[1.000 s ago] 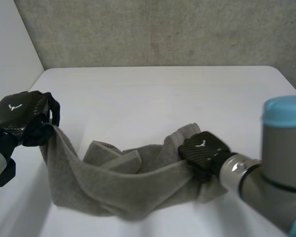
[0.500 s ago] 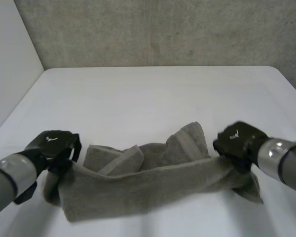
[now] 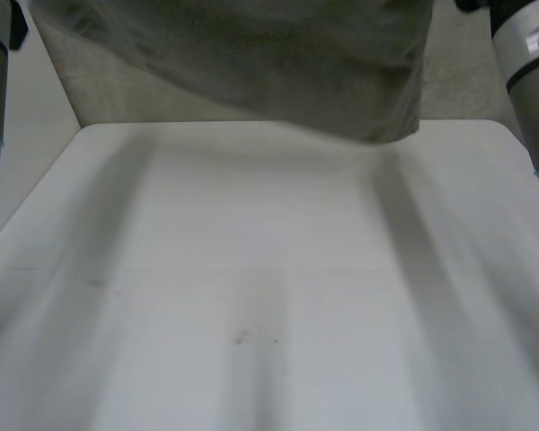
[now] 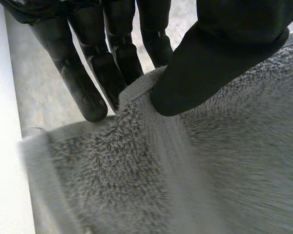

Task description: Fold the towel.

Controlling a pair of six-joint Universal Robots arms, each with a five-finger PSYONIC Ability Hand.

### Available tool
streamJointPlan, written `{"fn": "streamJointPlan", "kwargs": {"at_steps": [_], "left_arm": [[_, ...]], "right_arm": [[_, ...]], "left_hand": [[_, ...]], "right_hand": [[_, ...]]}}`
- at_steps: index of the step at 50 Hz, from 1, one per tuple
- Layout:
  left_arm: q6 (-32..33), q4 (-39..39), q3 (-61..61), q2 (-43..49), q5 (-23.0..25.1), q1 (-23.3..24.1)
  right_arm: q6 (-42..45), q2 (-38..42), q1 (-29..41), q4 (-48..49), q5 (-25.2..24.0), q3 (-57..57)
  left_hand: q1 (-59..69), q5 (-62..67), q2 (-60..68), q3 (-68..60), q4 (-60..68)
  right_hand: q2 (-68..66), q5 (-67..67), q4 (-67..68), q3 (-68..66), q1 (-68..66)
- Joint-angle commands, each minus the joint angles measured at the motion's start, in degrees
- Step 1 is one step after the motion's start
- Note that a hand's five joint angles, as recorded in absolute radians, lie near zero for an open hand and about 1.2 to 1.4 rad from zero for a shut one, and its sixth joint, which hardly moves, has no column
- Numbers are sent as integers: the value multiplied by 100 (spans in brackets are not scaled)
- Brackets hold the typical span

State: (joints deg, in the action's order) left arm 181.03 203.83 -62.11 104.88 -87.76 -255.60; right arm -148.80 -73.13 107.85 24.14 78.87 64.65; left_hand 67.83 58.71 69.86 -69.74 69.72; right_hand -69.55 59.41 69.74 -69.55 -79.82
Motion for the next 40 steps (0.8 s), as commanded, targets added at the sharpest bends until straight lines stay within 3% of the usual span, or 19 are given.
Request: {"fn": "streamJointPlan", "kwargs": {"at_steps": [1,10,18,22,30,37,39,40], "left_arm": [[-15,-809,-1415,-82,171,2],[458,-801,-3410,189,392,19],[1223,-801,-3993,647,392,2],[1242,-819,-4028,586,392,-60],[1216,-854,-4055,67,365,-86],[970,-863,-4116,-556,356,-200],[882,-863,-4142,-626,374,-235],[786,-863,-4151,-671,383,-279]], "right_arm": [[-8,-26,-1,-1526,-161,505],[-34,693,-71,-2124,-618,1637],[-218,1590,-290,-2115,-662,2157],[-659,1653,-396,-2089,-662,2193],[-2432,1452,-738,-1800,-662,2385],[-2733,1293,-844,-1246,-592,2710],[-2724,1284,-853,-1166,-583,2764],[-2724,1284,-853,-1131,-557,2790]], "left_hand": [[1217,1129,1014,-1026,1028],[1217,1129,1014,-1026,1028],[1217,1129,1014,-1026,1028],[1217,1129,1014,-1026,1028],[1217,1129,1014,-1026,1028],[1217,1129,1014,-1026,1028],[1217,1129,1014,-1026,1028],[1217,1129,1014,-1026,1028]], "right_hand": [[-1045,1059,1026,-1045,-18],[-1045,1059,1026,-1045,-18],[-1045,1059,1026,-1045,-18],[-1045,1059,1026,-1045,-18],[-1045,1059,1026,-1045,-18],[-1045,1059,1026,-1045,-18],[-294,308,275,-294,733],[855,-841,-874,855,1882]]}}
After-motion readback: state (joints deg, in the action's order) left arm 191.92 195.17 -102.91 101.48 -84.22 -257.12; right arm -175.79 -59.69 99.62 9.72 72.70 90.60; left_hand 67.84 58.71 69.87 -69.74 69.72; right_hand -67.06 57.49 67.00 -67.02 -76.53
